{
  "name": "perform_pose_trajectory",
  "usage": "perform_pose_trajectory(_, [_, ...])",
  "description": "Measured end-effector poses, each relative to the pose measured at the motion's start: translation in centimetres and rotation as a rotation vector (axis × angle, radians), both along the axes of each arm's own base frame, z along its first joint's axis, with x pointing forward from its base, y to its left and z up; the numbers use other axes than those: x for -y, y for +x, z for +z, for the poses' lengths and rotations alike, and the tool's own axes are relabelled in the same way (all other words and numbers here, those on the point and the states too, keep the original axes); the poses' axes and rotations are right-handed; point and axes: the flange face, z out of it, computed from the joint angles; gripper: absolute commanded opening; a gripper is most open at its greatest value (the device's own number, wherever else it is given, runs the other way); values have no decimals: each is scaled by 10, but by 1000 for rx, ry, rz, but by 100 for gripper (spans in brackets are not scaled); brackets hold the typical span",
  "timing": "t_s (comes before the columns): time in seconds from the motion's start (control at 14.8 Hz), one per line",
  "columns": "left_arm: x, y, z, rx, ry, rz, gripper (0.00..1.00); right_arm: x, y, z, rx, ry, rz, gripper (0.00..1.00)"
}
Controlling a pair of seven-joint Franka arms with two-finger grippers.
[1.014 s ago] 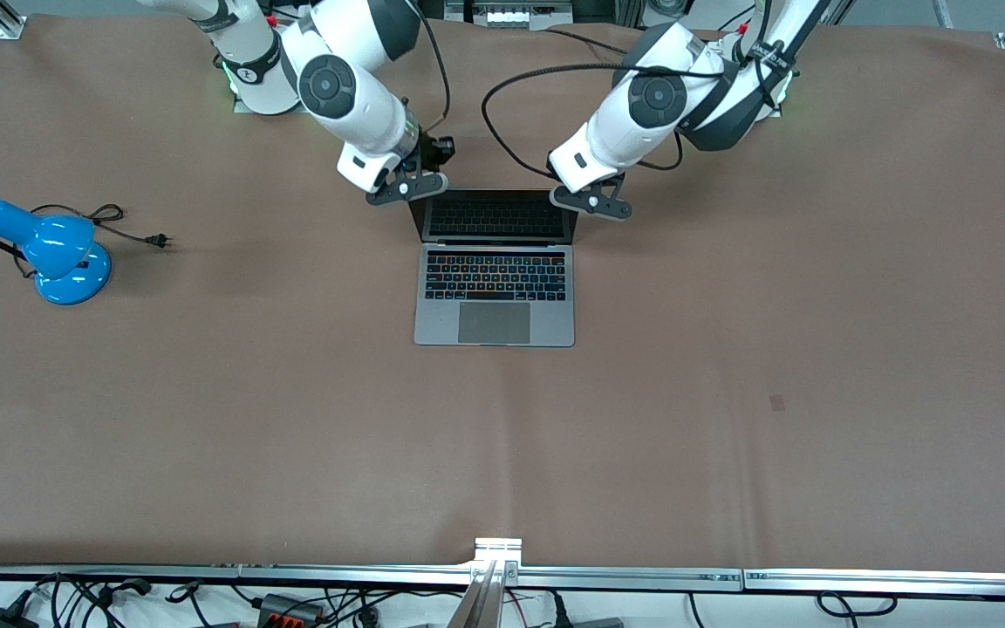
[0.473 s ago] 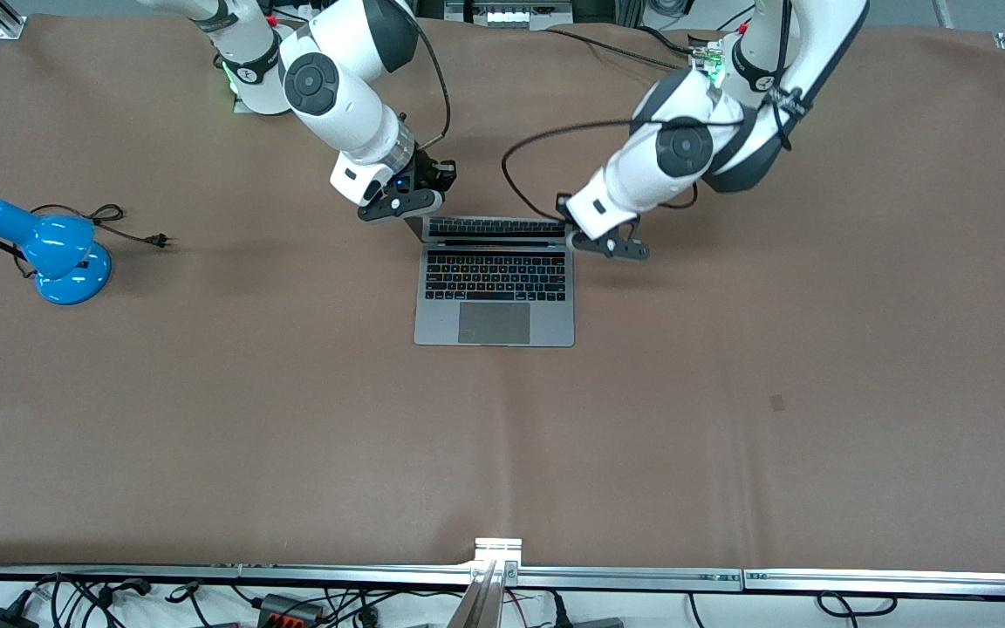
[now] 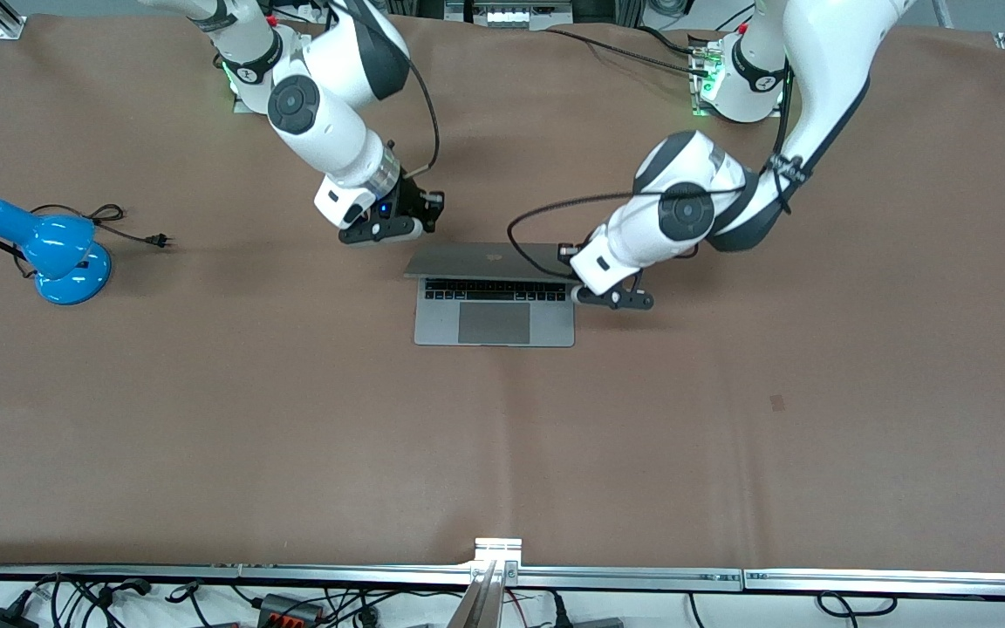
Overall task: Close laptop with both arms from behind
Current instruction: 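Push the screen down with both grippers until the lid shuts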
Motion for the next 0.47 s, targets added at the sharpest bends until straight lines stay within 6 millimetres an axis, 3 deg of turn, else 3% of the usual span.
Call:
perform_pose_trajectory(0.2, [6,4,-19,-9,17,-8,0,-4,15,-29,-10,-19,-15,0])
perform_pose_trajectory(0.47, [10,8,-29,-3,32,-17,0,-13,41,-63,-22,-38,-30,0])
